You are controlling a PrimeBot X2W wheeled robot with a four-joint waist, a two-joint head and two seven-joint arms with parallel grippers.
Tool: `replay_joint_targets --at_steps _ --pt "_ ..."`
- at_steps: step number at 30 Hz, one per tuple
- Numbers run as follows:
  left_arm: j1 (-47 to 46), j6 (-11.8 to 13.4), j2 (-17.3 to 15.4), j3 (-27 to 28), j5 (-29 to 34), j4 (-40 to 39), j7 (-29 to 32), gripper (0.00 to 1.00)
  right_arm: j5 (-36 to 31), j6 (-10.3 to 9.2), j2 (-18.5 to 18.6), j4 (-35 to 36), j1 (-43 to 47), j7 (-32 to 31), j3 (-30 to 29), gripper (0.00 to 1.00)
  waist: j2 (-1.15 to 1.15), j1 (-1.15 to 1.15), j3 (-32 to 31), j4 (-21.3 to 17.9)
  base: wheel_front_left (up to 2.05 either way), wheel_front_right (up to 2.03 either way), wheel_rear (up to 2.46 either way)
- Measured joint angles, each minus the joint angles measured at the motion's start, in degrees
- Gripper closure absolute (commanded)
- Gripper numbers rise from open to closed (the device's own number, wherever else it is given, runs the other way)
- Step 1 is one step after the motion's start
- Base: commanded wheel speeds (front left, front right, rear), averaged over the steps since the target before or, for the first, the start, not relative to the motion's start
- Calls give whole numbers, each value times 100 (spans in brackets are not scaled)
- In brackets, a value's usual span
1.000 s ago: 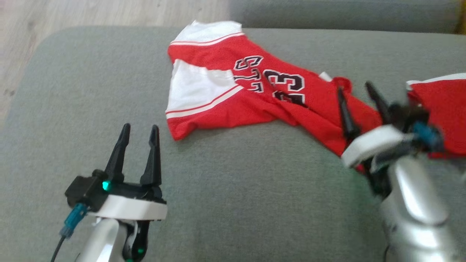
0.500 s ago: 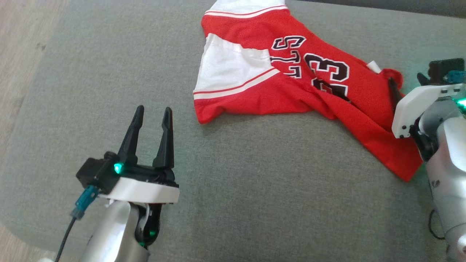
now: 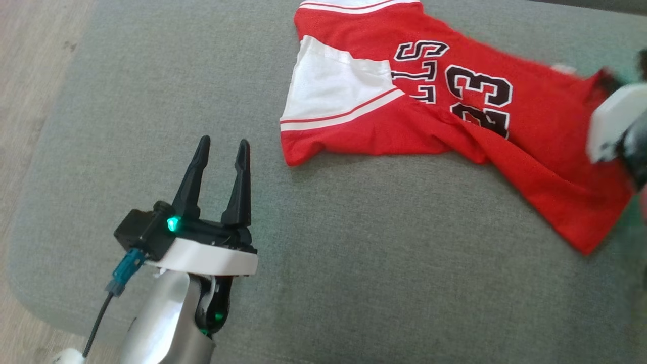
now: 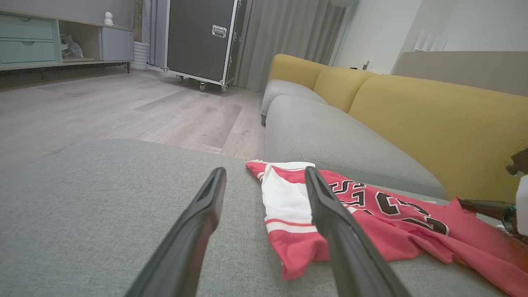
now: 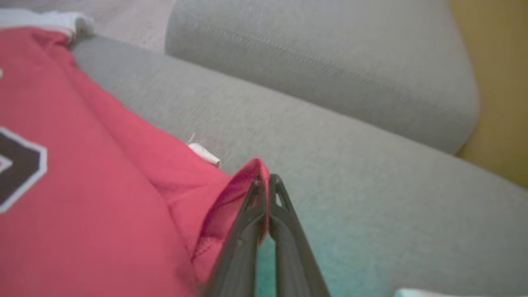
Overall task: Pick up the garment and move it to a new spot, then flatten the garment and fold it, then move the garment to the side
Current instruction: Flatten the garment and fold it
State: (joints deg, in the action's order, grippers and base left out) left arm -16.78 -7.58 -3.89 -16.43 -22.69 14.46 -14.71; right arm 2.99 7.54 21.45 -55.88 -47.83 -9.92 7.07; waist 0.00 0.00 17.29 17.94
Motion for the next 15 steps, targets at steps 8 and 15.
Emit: replay_joint_targets --at_steps 8,15 --pt "-85 0 18 -53 -58 1 0 0 -525 0 399 -132 -1069 566 -344 100 0 -1 7 165 0 0 0" --pt "-149 1 47 -115 -59 11 0 0 -1519 0 452 -424 -1440 904 -1010 0 0 0 53 276 0 0 0"
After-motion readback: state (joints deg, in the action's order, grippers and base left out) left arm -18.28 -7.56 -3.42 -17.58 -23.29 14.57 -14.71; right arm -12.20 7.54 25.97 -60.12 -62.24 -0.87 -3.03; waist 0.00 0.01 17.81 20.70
